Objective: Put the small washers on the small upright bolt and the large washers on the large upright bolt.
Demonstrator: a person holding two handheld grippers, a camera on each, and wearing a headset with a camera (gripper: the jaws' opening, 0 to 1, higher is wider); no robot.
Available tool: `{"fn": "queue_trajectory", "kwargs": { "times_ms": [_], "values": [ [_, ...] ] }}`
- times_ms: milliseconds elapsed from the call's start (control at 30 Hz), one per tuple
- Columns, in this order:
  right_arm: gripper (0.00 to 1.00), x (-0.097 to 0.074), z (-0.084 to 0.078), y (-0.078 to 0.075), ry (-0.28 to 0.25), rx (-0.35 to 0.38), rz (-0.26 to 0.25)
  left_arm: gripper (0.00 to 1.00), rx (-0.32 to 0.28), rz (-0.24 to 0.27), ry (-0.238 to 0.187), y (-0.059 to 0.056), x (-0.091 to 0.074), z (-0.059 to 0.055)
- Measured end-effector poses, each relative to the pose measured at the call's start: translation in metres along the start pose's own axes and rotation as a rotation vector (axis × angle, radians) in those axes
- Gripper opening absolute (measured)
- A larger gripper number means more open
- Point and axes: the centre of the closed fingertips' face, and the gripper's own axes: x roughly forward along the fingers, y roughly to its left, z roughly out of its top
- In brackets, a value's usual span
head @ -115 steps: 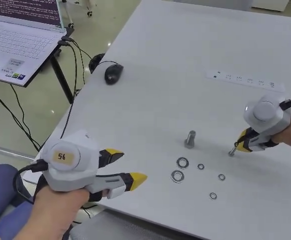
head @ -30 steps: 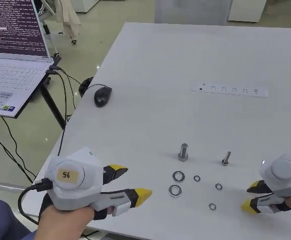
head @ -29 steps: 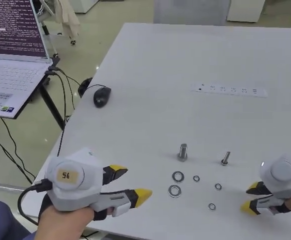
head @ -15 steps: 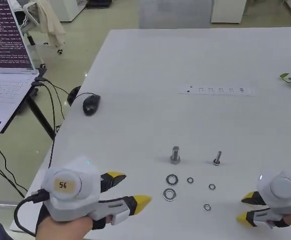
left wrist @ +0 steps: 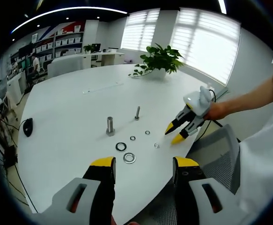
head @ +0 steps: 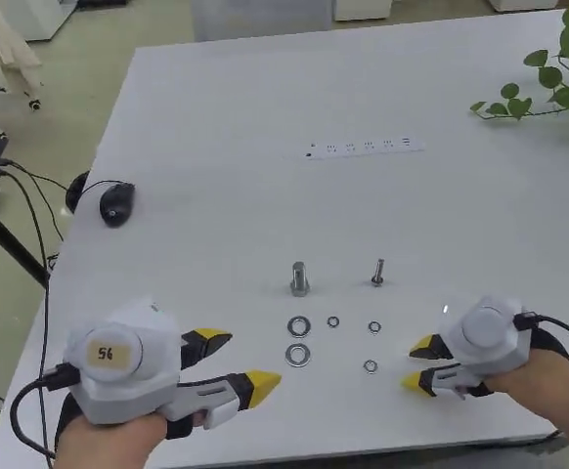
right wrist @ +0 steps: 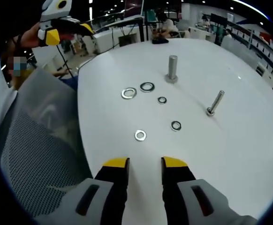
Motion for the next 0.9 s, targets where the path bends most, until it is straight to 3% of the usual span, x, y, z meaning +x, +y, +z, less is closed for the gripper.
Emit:
{"fn": "queue_trajectory", "kwargs": {
  "times_ms": [167,433,533,567,600,900],
  "values": [
    [0.27,0.011,0.011,0.007,-0.012,-0.009,0.007,0.48,0.047,-0.037,0.021,-0.007,0.008,0.003],
    [0.24,0.028,0.019,0.006,0.048,-0.059,0.060,0.48,0.020,-0.022,-0.005,-0.006,0.012,0.009],
    [0.23,0.033,0.014,0.006,0.129,-0.168,0.075,0.48,0.010,-0.020,-0.016,-0.009,0.013,0.011],
    [0.22,0.034,0.019,0.006,0.114,-0.210,0.073,0.48,0.010,-0.019,-0.015,-0.009,0.014,0.010],
    [0.21,0.034,0.016,0.006,0.140,-0.217,0.076,0.48,0.007,-0.017,-0.015,-0.009,0.014,0.009],
    [0.18,0.039,0.022,0.003,0.166,-0.283,0.088,0.48,-0.024,0.007,-0.021,-0.002,0.006,0.000]
  ]
}}
